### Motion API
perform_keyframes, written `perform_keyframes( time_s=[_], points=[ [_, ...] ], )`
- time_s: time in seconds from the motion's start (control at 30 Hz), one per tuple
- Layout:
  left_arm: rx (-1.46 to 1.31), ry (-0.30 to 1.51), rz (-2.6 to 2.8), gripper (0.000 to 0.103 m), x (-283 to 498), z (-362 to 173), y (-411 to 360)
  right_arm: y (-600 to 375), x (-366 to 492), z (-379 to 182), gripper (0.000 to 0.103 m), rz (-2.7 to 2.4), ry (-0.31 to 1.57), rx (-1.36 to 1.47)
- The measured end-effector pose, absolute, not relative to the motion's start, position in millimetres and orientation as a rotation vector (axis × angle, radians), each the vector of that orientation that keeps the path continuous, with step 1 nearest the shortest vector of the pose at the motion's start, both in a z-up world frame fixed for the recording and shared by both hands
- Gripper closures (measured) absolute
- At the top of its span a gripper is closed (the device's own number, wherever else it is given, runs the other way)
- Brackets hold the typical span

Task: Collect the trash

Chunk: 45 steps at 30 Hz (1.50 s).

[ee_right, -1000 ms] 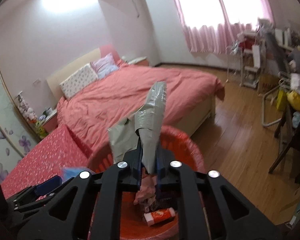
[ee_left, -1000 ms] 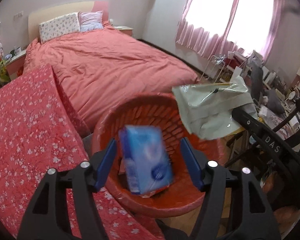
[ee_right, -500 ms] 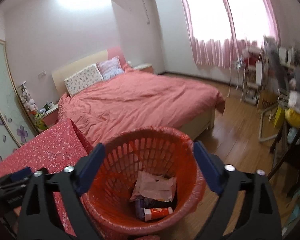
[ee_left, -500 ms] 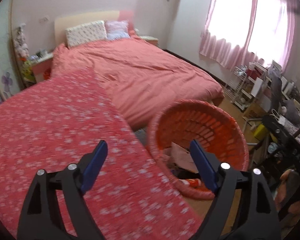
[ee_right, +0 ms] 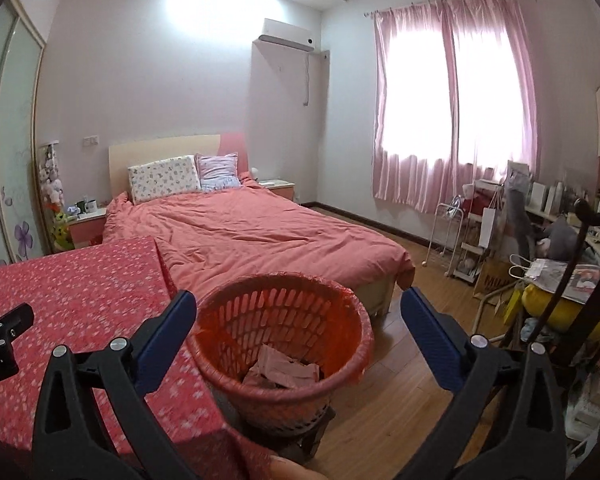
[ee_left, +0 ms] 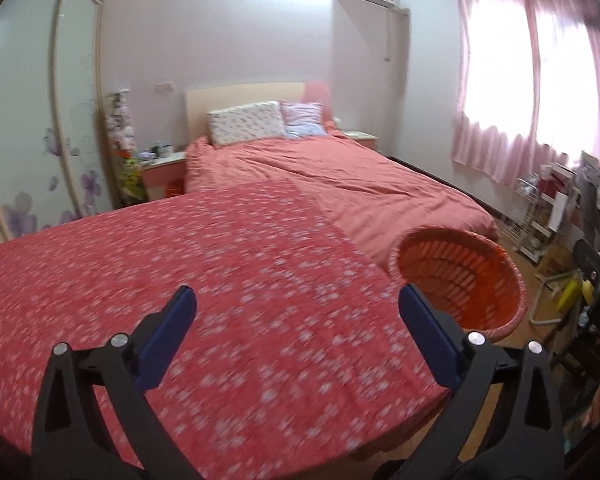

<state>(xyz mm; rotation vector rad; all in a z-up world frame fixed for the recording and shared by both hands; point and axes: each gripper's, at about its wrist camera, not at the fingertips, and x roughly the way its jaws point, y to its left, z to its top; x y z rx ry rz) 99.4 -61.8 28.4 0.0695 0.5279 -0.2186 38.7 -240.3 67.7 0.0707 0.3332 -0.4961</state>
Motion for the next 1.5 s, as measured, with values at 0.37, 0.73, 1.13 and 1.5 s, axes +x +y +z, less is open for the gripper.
perform_keyframes(
  time_s=[0.37, 0.73, 1.13, 1.5],
  points=[
    [0.021, 0.491, -0.053, 0.004, 37, 13, -19, -210, 11, 51, 0.002, -0.488, 0.331, 0.11],
    [-0.024, 0.526, -0.028, 0.004, 14, -2, -6, -195, 1, 37, 0.002, -0.469, 0.396, 0.099],
    [-0.05, 0.563, -0.017, 0.004, 7, -12, -1, -187, -2, 24, 0.002, -0.461, 0.452, 0.109],
    [-0.043, 0.58, -0.011, 0.004, 8, -17, -5, -187, -2, 22, 0.002, -0.524, 0.458, 0.081]
  ],
)
